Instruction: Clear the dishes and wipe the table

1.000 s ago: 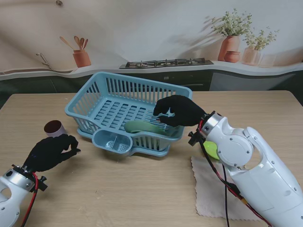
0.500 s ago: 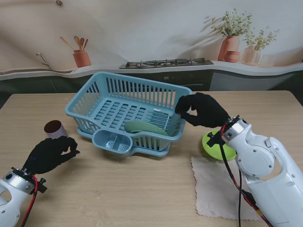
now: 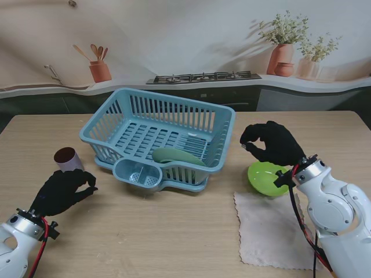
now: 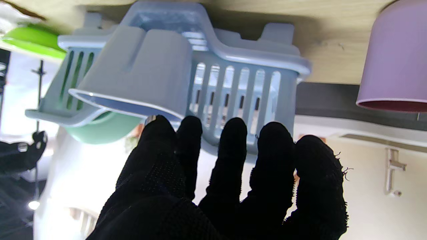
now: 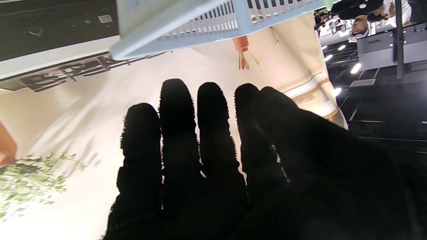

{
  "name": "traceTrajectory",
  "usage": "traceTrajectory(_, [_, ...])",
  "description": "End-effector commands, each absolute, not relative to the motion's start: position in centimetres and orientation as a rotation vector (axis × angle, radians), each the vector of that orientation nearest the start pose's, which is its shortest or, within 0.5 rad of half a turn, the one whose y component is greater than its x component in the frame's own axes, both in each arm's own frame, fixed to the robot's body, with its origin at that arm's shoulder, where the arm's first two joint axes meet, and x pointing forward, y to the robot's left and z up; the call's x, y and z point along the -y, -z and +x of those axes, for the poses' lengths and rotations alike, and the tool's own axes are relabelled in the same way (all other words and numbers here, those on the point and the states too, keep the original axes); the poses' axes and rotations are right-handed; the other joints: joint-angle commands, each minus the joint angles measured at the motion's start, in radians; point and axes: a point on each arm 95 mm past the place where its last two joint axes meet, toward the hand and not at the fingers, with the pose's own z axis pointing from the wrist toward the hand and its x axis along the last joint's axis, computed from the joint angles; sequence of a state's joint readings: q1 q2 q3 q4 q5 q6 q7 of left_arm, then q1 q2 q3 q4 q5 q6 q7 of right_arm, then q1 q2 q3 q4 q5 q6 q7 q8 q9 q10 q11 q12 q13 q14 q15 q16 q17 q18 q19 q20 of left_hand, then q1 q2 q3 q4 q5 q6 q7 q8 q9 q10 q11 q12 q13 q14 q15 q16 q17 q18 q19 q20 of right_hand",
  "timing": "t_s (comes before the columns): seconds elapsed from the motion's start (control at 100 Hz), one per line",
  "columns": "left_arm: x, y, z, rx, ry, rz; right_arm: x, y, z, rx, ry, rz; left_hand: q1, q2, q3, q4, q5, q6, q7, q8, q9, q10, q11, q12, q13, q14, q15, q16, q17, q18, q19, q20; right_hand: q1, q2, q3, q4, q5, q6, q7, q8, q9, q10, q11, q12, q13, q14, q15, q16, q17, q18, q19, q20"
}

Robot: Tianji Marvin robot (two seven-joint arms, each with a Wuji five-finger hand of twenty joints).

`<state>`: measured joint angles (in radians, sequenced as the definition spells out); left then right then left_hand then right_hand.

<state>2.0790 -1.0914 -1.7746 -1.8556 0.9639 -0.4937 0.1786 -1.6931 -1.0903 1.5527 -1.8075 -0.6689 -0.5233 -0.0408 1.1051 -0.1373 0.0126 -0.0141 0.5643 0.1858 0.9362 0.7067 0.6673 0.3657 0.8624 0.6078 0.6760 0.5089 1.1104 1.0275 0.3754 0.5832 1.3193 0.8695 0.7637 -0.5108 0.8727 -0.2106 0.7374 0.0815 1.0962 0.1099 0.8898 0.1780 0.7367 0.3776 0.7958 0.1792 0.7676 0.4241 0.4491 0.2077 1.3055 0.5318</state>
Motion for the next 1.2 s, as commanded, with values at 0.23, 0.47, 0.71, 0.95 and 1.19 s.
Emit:
traceTrajectory(0.23, [-12.4,30.2,28.2,-1.404,1.659,-1.113,6.8,24.9,37.0,-1.262,-2.011,1.03,0.016,0.026,-0.018,-0.002,0.038,0.04,-0.233,-0.151,-0.07,0.014,-0.173,-0.134,-0.116,0.035,-0.247,-0.192,-0.111,0.007,-0.061,-0.101,0.041,0.034,-0.009,-0.01,-0.018,-0.014,0.007,-0.004,-0.001,-0.01,0.012,0.0,0.001,-0.006,0.014,0.009,-0.012,-0.028,0.007,0.012])
traceTrajectory(0.47, [-12.7,31.0,28.2,-1.365,1.682,-1.124,7.5,26.6,37.1,-1.25,-1.957,1.066,-0.035,0.022,-0.011,-0.002,0.061,0.045,-0.362,-0.195,-0.093,0.002,-0.252,-0.174,-0.169,0.027,-0.346,-0.277,-0.164,-0.016,-0.116,-0.15,0.029,0.023,-0.037,-0.009,-0.045,0.009,-0.02,-0.024,-0.037,-0.003,-0.003,-0.01,-0.026,-0.006,-0.021,-0.005,-0.035,-0.027,-0.025,0.0])
traceTrajectory(0.71, [-12.8,31.8,28.2,-1.337,1.695,-1.148,8.0,27.9,37.4,-1.253,-1.905,1.088,-0.053,0.023,-0.012,-0.001,0.064,0.051,-0.393,-0.206,-0.104,0.001,-0.269,-0.182,-0.188,0.028,-0.362,-0.293,-0.174,-0.034,-0.126,-0.165,-0.009,-0.008,-0.029,-0.01,-0.061,0.02,-0.042,-0.042,-0.067,-0.009,-0.015,-0.015,-0.047,-0.015,-0.064,-0.021,-0.054,-0.033,-0.059,-0.017])
traceTrajectory(0.95, [-12.9,32.2,28.2,-1.32,1.704,-1.163,8.5,29.5,37.7,-1.27,-1.846,1.109,-0.062,0.024,-0.008,-0.001,0.066,0.053,-0.406,-0.208,-0.11,0.005,-0.271,-0.184,-0.191,0.029,-0.362,-0.303,-0.177,-0.044,-0.12,-0.169,-0.116,-0.05,0.055,-0.01,-0.036,0.033,-0.174,-0.03,-0.095,-0.017,-0.076,-0.034,-0.081,-0.025,-0.153,-0.053,-0.093,-0.043,-0.113,-0.051])
traceTrajectory(1.19, [-12.9,32.8,28.1,-1.302,1.698,-1.164,9.2,30.6,38.1,-1.285,-1.789,1.132,-0.063,0.024,-0.002,-0.001,0.068,0.052,-0.403,-0.203,-0.107,0.005,-0.27,-0.183,-0.192,0.031,-0.359,-0.306,-0.188,-0.046,-0.127,-0.177,-0.18,-0.05,0.105,0.044,-0.051,0.043,-0.283,0.045,-0.16,-0.024,-0.095,-0.037,-0.175,-0.045,-0.217,-0.072,-0.182,-0.088,-0.177,-0.073])
